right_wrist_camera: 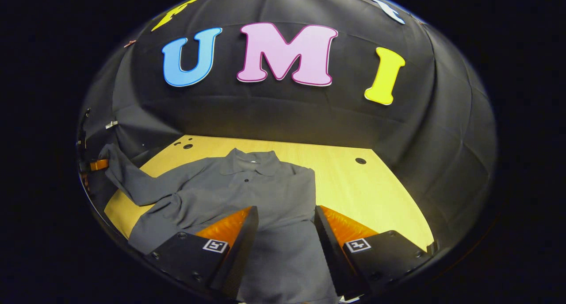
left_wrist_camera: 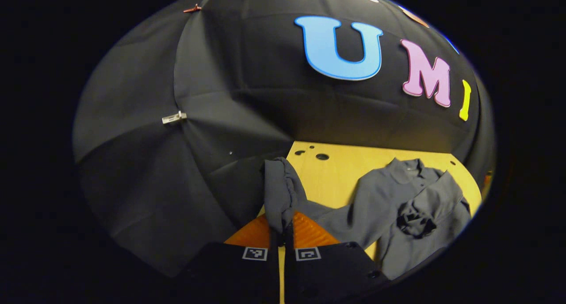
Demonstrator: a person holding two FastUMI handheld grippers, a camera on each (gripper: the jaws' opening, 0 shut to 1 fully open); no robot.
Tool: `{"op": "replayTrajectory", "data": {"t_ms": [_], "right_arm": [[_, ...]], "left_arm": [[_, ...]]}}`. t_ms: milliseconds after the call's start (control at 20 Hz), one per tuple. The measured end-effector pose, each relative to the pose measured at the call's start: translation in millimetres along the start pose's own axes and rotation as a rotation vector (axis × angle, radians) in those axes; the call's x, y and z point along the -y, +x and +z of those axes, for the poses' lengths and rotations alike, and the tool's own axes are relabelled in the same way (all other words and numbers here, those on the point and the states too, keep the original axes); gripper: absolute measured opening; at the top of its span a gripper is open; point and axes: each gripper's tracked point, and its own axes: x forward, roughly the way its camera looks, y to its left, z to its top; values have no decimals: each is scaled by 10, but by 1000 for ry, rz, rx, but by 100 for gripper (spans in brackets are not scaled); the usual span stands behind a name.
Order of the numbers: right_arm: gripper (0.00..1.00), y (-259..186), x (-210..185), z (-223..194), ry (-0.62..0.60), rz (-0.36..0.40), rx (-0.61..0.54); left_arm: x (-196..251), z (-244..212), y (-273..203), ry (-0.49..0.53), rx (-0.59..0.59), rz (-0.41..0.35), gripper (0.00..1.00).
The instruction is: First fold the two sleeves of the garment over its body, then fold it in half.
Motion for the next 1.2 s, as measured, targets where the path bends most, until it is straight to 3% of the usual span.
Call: {"op": "replayTrajectory", "data": {"t_ms": [150, 350, 700, 1200], "right_arm": [[98, -57, 201, 3, -2, 16, 12], [98, -90, 428, -4, 39, 26, 30], [98, -152, 928, -145, 90, -20, 35], [98, -323, 1498, -346, 161, -77, 31]], "left_arm": [[336, 202, -175, 25, 22, -16, 8], [871, 434, -414, 34, 34, -65, 9], [1902, 751, -768, 118, 57, -200, 12], [3177, 547, -933, 199, 41, -321, 8]]}}
